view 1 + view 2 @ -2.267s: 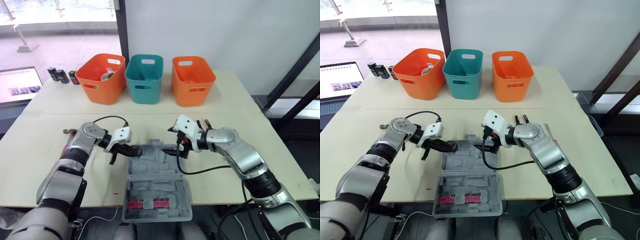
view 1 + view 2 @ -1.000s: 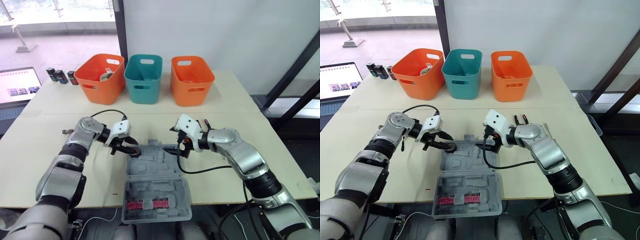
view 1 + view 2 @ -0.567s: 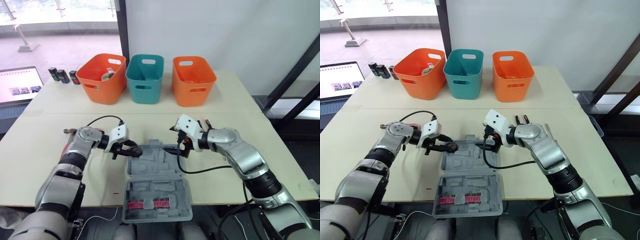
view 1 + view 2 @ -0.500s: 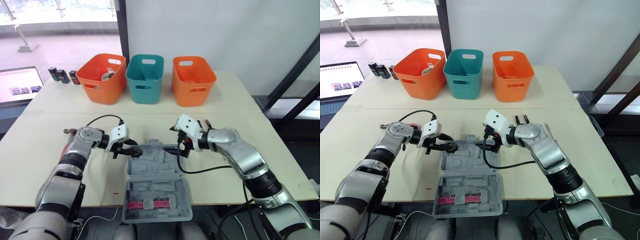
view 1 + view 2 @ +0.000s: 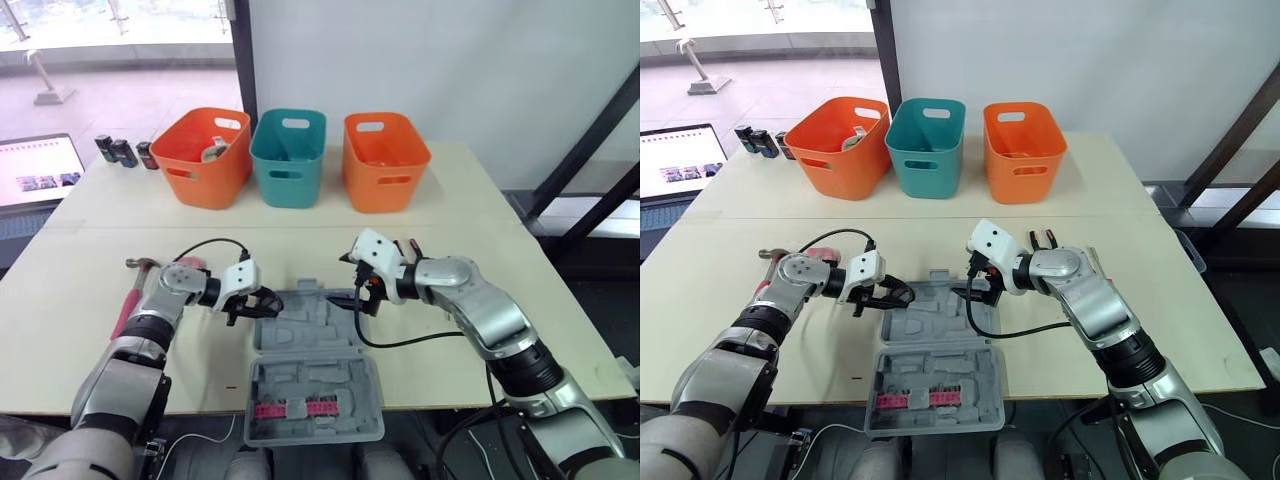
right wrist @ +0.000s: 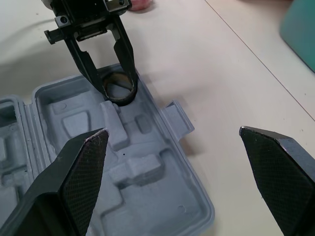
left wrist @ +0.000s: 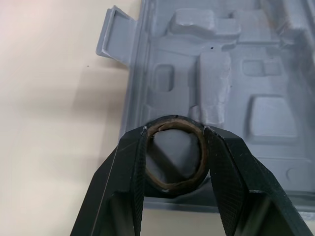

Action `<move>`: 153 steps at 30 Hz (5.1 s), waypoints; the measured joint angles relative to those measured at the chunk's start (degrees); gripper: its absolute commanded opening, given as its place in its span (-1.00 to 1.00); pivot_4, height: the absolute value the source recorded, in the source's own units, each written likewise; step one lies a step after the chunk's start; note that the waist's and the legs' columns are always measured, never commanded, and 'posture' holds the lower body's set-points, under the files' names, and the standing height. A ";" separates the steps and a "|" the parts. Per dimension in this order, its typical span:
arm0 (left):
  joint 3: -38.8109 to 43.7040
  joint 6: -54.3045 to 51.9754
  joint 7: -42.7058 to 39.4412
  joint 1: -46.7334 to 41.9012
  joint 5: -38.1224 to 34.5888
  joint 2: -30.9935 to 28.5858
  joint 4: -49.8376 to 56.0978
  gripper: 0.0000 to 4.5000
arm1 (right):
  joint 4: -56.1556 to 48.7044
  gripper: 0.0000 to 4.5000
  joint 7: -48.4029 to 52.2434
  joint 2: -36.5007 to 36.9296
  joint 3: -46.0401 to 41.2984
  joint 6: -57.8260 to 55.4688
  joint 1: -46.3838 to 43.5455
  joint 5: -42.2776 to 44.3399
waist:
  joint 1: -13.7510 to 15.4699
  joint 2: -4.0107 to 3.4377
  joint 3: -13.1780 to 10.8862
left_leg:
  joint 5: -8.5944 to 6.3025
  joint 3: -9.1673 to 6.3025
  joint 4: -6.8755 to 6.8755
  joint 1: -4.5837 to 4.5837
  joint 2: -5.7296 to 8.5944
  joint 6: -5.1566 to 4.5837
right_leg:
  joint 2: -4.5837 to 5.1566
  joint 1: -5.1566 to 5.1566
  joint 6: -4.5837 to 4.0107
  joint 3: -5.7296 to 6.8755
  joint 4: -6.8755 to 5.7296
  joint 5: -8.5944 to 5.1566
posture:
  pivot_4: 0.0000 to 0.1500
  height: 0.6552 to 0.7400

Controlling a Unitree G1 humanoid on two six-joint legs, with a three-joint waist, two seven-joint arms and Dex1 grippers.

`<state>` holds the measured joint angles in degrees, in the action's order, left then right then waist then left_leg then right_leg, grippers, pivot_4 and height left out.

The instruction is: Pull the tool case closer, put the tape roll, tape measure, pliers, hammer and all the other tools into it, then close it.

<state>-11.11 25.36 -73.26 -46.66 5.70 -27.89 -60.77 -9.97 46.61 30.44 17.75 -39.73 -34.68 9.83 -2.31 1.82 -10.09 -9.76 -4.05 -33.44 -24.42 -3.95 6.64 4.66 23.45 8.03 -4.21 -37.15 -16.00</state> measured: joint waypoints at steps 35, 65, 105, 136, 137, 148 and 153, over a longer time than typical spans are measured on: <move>24.89 -35.25 -2.83 30.25 -19.96 -27.78 30.13 0.42 | -7.27 1.00 1.30 12.33 -32.02 3.37 31.35 8.23 | -0.30 -0.05 -0.03 | -0.01 0.00 0.26 0.14 -0.03 0.01 | 0.02 0.00 -0.24 0.02 0.01 -0.19 | 1.00 1.00; 40.87 -35.19 18.43 53.80 -28.47 -14.64 43.22 0.97 | -14.99 1.00 2.69 10.90 -41.71 8.49 42.04 21.62 | -0.08 -0.02 0.01 | -0.04 0.42 0.23 0.35 -0.02 0.08 | 0.28 -0.28 -0.69 -0.11 0.53 -0.23 | 1.00 1.00; 27.82 -26.56 51.06 20.85 -16.49 5.62 17.67 -0.99 | -11.25 1.00 0.41 8.17 -16.56 5.48 16.26 18.41 | 2.13 0.00 0.11 | 0.00 0.05 0.11 0.33 0.05 0.07 | 0.06 -0.71 -0.18 0.00 0.81 0.02 | 1.00 1.00; 21.25 -29.35 27.14 72.79 -21.57 -4.99 69.45 -0.99 | -11.32 1.00 0.40 12.02 -18.71 5.68 20.97 17.29 | 1.23 -0.07 0.10 | -0.08 0.43 0.22 0.25 0.02 0.07 | 0.21 -0.12 -0.60 -0.27 1.15 -0.01 | 1.00 1.00; 21.38 -28.91 26.66 72.83 -21.58 -5.51 69.09 -0.99 | -11.13 1.00 0.39 12.01 -18.71 5.72 20.96 17.21 | 1.23 -0.07 0.10 | -0.08 0.44 0.22 0.21 0.02 0.07 | 0.22 -0.08 -0.60 -0.27 1.15 -0.01 | 1.00 1.00; 21.76 -28.59 23.95 72.31 -23.26 -6.48 67.81 -0.13 | -11.11 1.00 0.15 12.00 -18.71 5.88 20.97 16.17 | 1.18 -0.08 0.10 | -0.06 0.45 0.22 0.05 0.02 0.05 | 0.20 -0.10 -0.62 -0.28 1.08 0.02 | 1.00 1.00; 25.51 -31.43 21.76 71.51 -27.33 -9.17 68.60 0.98 | -11.12 1.00 0.07 12.00 -18.71 5.89 20.98 16.17 | 1.20 -0.05 0.08 | -0.06 0.45 0.22 0.04 0.02 0.05 | 0.20 -0.10 -0.62 -0.28 1.08 0.01 | 1.00 1.00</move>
<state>14.40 -6.07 -51.50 24.85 -21.63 -37.06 7.84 -21.09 46.68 42.44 -0.96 -33.84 -13.70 26.00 -1.11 1.77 -10.01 -9.83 -3.60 -33.23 -24.38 -3.93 6.70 4.87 23.35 7.42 -4.49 -36.08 -15.99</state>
